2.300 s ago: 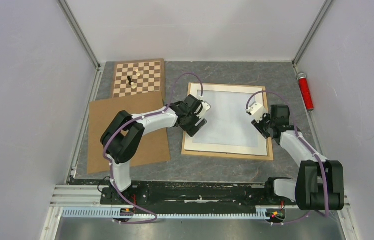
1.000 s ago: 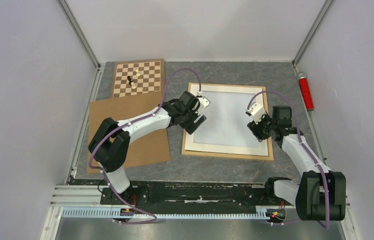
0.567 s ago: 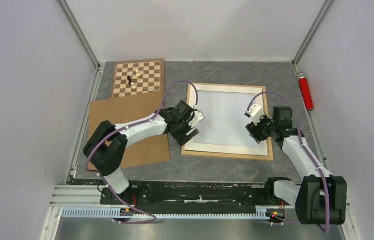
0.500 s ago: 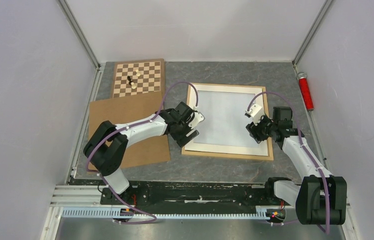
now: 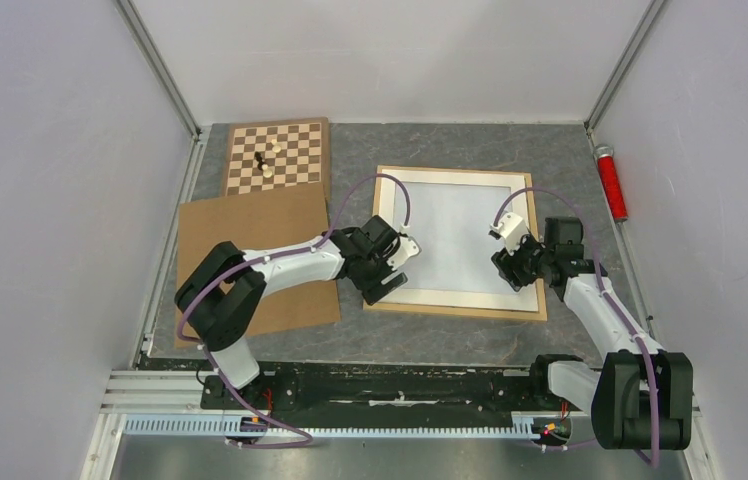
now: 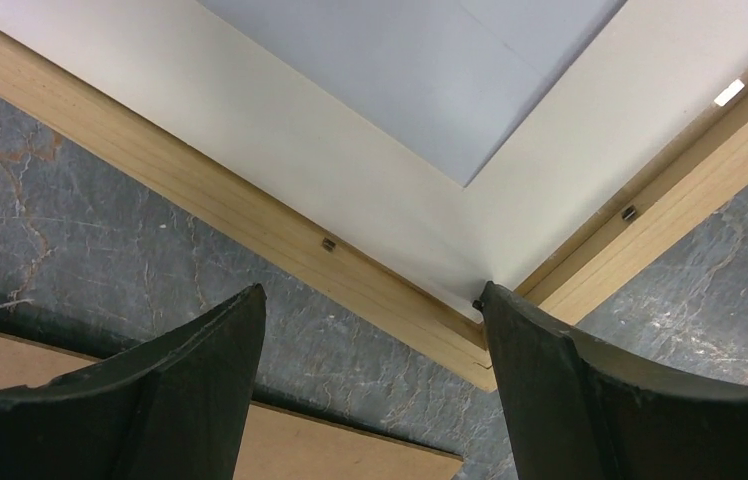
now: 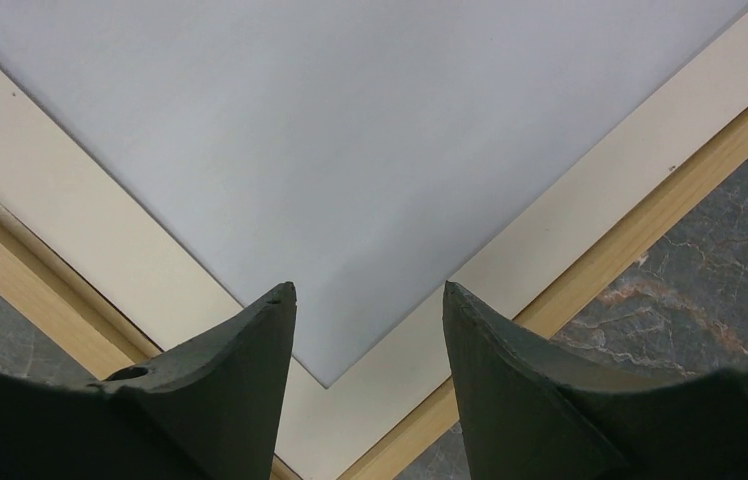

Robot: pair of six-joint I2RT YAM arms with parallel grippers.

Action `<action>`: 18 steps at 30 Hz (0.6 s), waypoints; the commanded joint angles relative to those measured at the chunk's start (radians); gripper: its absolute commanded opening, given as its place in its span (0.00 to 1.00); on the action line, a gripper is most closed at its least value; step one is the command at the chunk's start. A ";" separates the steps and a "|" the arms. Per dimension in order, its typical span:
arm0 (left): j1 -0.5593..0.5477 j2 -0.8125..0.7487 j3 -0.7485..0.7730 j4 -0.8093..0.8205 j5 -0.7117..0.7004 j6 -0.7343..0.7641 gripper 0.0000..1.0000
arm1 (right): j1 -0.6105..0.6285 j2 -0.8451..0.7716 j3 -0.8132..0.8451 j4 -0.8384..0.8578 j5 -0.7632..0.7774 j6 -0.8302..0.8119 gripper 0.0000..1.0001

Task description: Put the photo into the frame

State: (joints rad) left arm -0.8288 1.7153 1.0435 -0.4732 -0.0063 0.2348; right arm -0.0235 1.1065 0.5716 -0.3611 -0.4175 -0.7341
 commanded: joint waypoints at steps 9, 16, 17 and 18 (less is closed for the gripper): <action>-0.013 -0.059 0.053 0.014 -0.105 0.049 0.86 | 0.002 -0.047 0.000 0.111 0.130 0.094 0.59; 0.011 -0.086 0.147 0.034 -0.148 0.019 0.88 | -0.004 -0.065 0.006 0.255 0.279 0.224 0.61; 0.023 -0.086 0.161 0.046 -0.150 0.000 0.89 | -0.005 -0.064 0.008 0.285 0.293 0.242 0.62; 0.039 -0.082 0.178 0.062 -0.154 -0.025 0.89 | -0.004 -0.061 0.010 0.310 0.307 0.263 0.62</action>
State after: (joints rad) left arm -0.8272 1.6733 1.1404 -0.4786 -0.1204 0.2443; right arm -0.0238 1.0622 0.5713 -0.2104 -0.2089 -0.5808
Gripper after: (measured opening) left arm 0.883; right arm 0.613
